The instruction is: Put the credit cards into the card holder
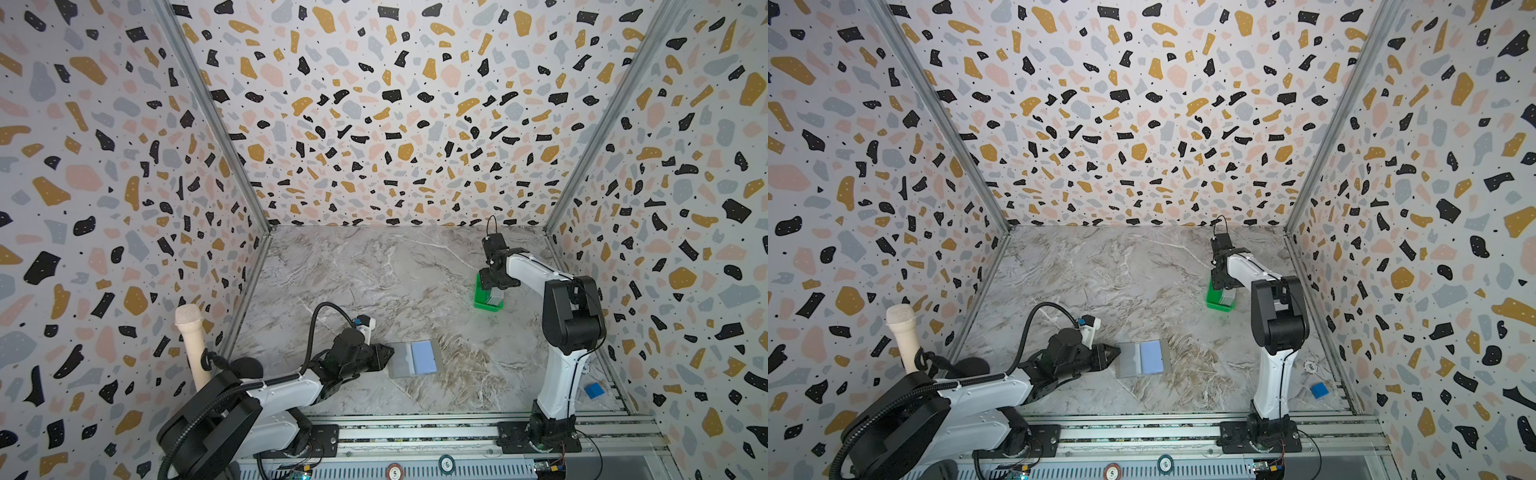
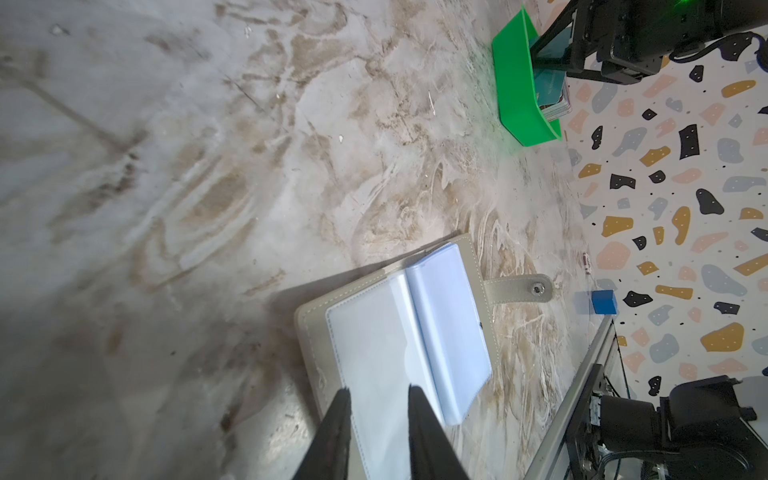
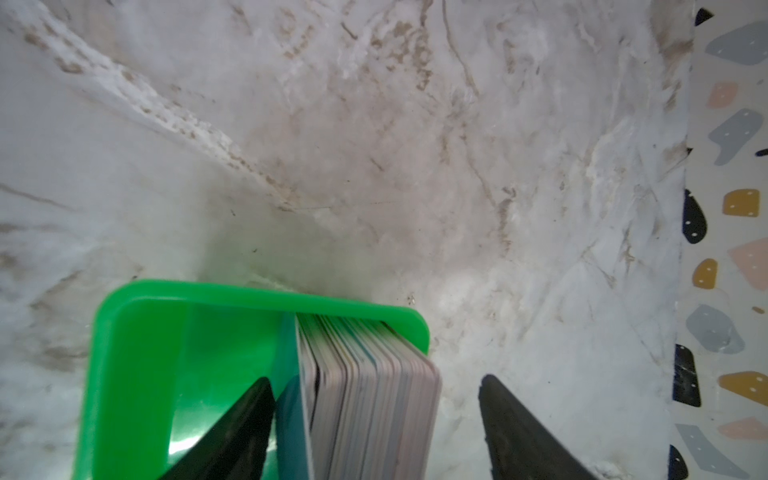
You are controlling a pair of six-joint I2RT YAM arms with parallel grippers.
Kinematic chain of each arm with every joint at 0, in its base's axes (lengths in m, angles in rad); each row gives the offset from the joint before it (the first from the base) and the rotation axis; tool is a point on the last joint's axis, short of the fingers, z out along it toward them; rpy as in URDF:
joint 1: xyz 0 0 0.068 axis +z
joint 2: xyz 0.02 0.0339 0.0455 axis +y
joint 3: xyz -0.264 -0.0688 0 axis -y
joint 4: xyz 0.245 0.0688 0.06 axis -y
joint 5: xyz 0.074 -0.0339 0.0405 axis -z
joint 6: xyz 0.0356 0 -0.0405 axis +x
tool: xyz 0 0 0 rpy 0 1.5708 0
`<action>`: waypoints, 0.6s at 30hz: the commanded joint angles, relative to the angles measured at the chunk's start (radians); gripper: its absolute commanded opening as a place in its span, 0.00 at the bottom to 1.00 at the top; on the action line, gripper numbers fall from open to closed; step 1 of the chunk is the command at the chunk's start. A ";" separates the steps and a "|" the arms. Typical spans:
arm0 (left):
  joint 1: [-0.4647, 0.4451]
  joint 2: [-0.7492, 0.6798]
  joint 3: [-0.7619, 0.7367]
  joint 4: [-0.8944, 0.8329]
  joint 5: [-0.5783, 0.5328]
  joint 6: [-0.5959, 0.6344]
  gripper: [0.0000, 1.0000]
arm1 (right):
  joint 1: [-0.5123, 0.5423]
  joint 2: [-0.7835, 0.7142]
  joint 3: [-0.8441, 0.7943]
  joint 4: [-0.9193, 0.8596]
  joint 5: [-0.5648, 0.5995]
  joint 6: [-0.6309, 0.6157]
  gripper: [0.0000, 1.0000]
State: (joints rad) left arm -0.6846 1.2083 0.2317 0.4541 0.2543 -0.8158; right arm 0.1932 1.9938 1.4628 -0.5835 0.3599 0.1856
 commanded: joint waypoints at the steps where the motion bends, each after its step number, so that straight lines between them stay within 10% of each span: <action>1: 0.008 -0.002 -0.014 0.049 0.015 0.009 0.27 | 0.003 -0.052 0.030 -0.049 0.031 0.008 0.73; 18: 0.017 0.009 -0.023 0.064 0.026 0.008 0.27 | 0.032 -0.019 0.078 -0.080 0.077 0.006 0.52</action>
State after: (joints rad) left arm -0.6739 1.2087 0.2211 0.4767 0.2714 -0.8154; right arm 0.2192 1.9942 1.5005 -0.6243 0.4042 0.1856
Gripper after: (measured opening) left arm 0.268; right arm 0.527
